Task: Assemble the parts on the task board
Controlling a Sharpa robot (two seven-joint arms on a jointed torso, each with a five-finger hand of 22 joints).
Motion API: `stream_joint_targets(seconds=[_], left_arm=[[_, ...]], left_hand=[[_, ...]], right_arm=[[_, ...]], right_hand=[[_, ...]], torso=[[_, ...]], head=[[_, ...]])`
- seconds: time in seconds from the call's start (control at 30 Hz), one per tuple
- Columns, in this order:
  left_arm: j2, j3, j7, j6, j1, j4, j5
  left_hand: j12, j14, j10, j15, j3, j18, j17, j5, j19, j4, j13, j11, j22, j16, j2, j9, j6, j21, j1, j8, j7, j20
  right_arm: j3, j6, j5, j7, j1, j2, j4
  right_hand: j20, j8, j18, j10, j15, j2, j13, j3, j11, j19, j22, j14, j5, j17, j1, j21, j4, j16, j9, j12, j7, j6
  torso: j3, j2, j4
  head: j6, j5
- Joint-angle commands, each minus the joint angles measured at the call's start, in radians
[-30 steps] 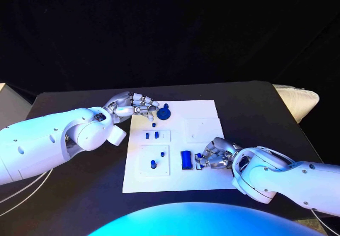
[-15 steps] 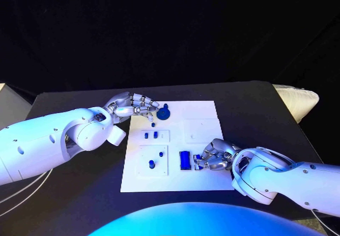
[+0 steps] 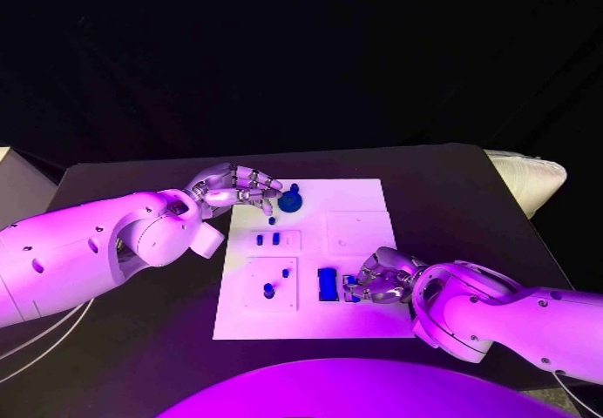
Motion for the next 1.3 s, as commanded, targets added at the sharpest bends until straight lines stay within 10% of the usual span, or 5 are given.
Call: stream_joint_targets(seconds=[0.03,0.7,1.3], left_arm=[[0.002,0.000,0.004,0.019,0.000,0.001,0.002],[0.003,0.000,0.002,0.019,0.000,-0.002,0.002],[0.004,0.000,-0.002,0.016,0.000,-0.004,0.002]], left_hand=[[0.000,0.000,-0.008,0.005,0.000,0.012,0.001,0.004,0.005,0.007,0.001,-0.001,-0.001,-0.004,0.001,-0.001,-0.005,-0.005,-0.012,0.004,0.031,-0.002],[0.000,0.000,-0.008,0.005,0.000,0.012,0.001,0.004,0.005,0.007,0.001,-0.001,-0.001,-0.004,0.001,-0.001,-0.005,-0.005,-0.012,0.004,0.031,-0.002],[0.000,-0.001,-0.010,0.005,0.001,0.012,0.002,0.004,0.008,0.010,0.001,-0.001,-0.004,-0.003,0.001,-0.002,-0.007,-0.009,-0.012,0.005,0.031,-0.002]], right_arm=[[0.000,0.011,0.004,0.021,-0.001,0.002,0.003],[0.000,0.012,0.008,0.047,-0.001,-0.004,0.003],[0.000,0.110,0.048,0.115,-0.001,-0.041,0.001]], right_hand=[[-0.004,0.007,-0.015,0.072,-0.003,-0.021,0.222,-0.020,-0.002,0.072,0.233,0.095,-0.025,0.230,-0.016,-0.006,0.009,0.002,0.000,-0.008,0.000,-0.002],[-0.002,0.008,-0.014,0.071,-0.002,-0.045,0.220,-0.078,-0.001,0.070,0.232,0.094,-0.025,0.227,-0.051,-0.011,0.020,0.000,-0.001,-0.014,0.000,-0.004],[0.000,0.007,-0.011,0.063,0.001,-0.061,0.214,-0.167,0.003,0.065,0.228,0.092,-0.142,0.218,0.024,-0.026,0.018,-0.004,-0.008,-0.032,0.005,-0.015]], torso=[[-0.0001,0.000,-0.0005],[0.0000,0.000,-0.0001],[0.0011,0.000,-0.0006]], head=[[0.000,0.001],[0.000,0.000],[0.000,-0.001]])
